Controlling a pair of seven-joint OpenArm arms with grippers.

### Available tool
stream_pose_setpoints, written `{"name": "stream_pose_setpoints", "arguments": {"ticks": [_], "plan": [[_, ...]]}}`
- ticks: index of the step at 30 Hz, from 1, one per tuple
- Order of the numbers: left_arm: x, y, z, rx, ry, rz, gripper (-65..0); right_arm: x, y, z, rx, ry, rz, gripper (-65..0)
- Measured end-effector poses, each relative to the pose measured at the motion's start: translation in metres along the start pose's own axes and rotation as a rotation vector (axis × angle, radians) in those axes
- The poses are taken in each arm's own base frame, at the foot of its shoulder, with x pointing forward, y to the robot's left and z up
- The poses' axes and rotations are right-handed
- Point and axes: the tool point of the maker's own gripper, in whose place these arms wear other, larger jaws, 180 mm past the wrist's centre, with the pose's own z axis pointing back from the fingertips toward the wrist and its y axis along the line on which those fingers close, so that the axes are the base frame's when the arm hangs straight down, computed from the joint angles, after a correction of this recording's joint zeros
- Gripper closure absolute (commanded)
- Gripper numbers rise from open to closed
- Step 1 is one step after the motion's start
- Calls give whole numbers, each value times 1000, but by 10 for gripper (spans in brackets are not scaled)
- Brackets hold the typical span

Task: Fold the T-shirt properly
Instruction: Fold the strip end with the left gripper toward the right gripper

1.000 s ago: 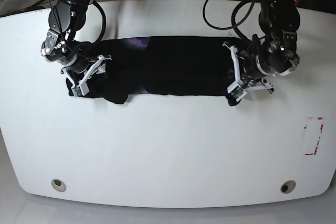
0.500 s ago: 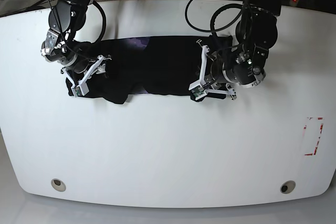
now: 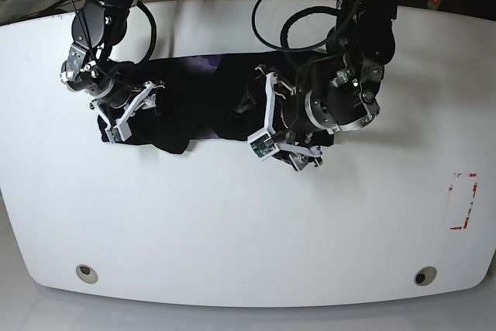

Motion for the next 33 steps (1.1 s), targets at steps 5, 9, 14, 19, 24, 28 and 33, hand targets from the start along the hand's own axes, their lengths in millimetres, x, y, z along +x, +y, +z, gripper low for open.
{"name": "stream_pose_setpoints", "arguments": {"ticks": [5, 9, 14, 19, 24, 28, 33], "plan": [[-27, 28, 12, 71, 51, 53, -506, 1, 0, 0, 1, -3, 1, -423], [-70, 46, 23, 127, 156, 100, -504, 3, 0, 3, -6, 5, 10, -430], [-108, 37, 31, 122, 185, 209, -449, 10, -15, 13, -44, 22, -33, -431], [-130, 35, 41, 160, 140, 288, -318, 30, -48, 43, -52, -58, -163, -431], [-133, 15, 31, 109, 87, 341, -128, 45, -73, 67, -58, -139, -191, -431], [-151, 13, 21, 85, 117, 388, 0, 43, -93, 70, -69, -123, -217, -431], [-166, 10, 9, 60, 160, 438, 0, 14, -106, 55, -31, -45, -315, -431]]}}
